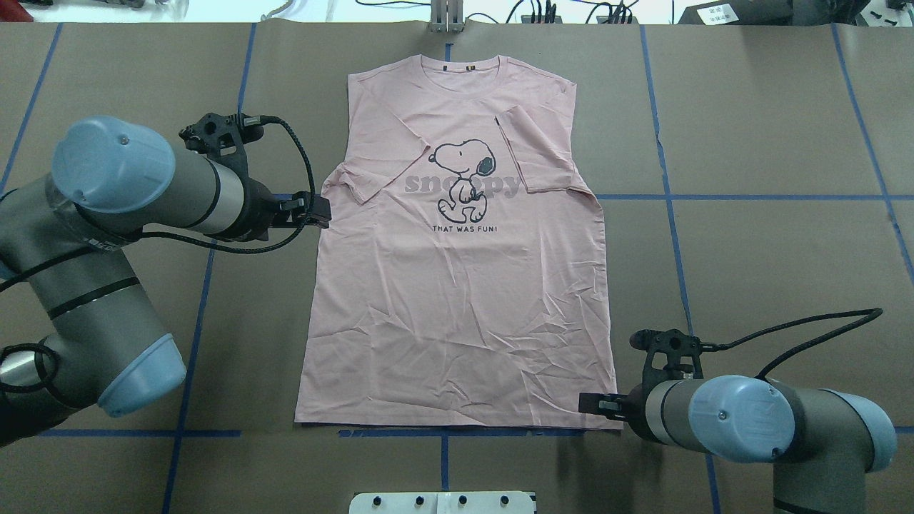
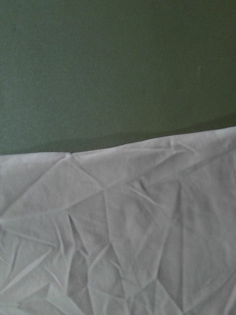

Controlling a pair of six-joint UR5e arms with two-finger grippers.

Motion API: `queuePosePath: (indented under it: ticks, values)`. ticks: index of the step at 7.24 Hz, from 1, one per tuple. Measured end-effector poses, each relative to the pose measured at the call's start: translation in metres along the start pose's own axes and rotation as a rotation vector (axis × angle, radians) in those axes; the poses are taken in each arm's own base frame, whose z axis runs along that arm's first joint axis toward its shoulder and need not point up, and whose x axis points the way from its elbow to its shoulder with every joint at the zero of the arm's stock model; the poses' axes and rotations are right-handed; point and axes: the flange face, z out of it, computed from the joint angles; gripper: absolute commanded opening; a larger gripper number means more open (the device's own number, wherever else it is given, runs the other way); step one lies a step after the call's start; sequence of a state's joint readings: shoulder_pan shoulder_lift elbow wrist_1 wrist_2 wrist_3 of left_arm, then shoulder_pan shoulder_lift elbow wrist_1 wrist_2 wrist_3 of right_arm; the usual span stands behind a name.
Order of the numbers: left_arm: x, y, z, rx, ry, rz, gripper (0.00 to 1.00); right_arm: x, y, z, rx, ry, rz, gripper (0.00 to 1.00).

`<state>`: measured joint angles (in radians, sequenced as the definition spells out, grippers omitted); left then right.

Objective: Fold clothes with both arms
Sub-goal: 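Move the left gripper to the shirt side while the right gripper reaches the hem corner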

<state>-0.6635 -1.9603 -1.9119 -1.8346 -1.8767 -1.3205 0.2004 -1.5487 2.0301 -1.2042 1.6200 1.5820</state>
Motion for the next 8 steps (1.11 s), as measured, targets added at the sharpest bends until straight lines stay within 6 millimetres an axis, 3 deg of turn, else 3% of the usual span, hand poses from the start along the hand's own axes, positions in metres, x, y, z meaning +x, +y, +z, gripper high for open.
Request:
queuePosePath:
  ticks: [1,3,6,8]
  values:
    - [0.0000,0.0001,0.0002,0.000,0.000,0.000,1.00,0.0002,0.0015,0.0007,-0.004,0.002,-0.002,0.97]
    - [0.0003,0.0003,0.0003,-0.001,0.000,0.000,1.00,-0.0001,0.0048,0.0016,-0.011,0.003,-0.006,0.75]
    - [0.0012,0.0004,0.0001,0.000,0.001,0.001,1.00,0.0003,0.0079,0.0031,-0.017,0.008,-0.010,0.29]
    - [0.0018,0.0010,0.0003,-0.001,0.002,0.002,1.00,0.0002,0.0087,0.0033,-0.023,0.022,-0.011,0.10]
